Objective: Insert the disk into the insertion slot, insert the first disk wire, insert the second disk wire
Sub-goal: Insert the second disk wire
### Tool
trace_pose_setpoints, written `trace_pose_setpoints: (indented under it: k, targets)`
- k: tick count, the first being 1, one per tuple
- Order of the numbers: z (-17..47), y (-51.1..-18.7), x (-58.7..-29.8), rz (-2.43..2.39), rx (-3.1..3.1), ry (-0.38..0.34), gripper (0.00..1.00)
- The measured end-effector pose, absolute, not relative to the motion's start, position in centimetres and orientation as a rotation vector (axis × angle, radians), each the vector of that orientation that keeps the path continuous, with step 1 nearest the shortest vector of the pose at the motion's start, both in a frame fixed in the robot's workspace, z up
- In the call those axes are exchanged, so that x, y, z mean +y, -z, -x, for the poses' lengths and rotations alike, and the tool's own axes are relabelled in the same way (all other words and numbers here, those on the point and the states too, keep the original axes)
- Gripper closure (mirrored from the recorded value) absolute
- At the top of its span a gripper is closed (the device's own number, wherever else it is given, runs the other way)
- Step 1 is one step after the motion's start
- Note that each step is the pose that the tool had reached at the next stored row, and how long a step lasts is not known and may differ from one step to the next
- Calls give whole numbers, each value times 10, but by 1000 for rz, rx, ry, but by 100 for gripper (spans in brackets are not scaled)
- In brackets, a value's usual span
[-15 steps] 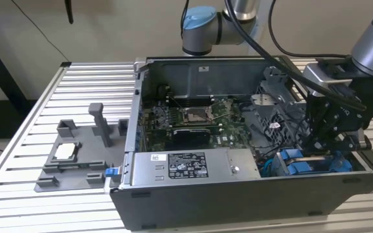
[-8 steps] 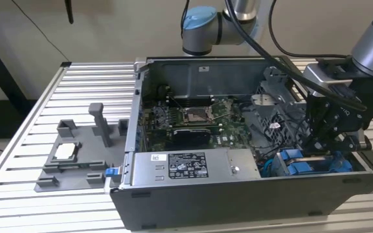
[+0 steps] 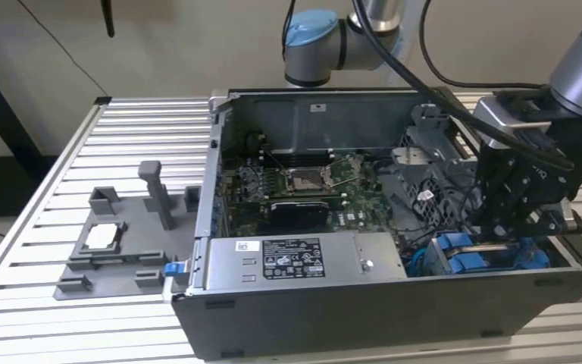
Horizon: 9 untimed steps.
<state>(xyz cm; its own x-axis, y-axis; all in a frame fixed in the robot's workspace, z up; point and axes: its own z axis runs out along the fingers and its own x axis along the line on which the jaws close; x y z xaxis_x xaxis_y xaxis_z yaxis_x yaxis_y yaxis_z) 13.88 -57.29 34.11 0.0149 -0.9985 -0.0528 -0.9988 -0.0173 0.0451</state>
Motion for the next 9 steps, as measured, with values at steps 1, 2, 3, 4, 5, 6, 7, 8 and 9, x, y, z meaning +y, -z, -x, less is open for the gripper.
trace_pose_setpoints:
  k: [1, 2, 3, 4, 5, 6, 7, 8, 9]
  targets:
    - [-139, -343, -573, 2235, 2199, -109, 70]
    - [-139, -346, -573, 2234, 2199, -109, 70]
    - [-139, -349, -573, 2234, 2199, -109, 70]
    - [-139, -353, -573, 2234, 2199, -109, 70]
    - [-139, -357, -573, 2234, 2199, -109, 70]
    - [-139, -362, -573, 2234, 2199, -109, 70]
    - [-139, -366, -573, 2234, 2199, -109, 70]
    - [-139, -370, -573, 2234, 2199, -109, 70]
    - [-139, -375, -573, 2234, 2199, -109, 70]
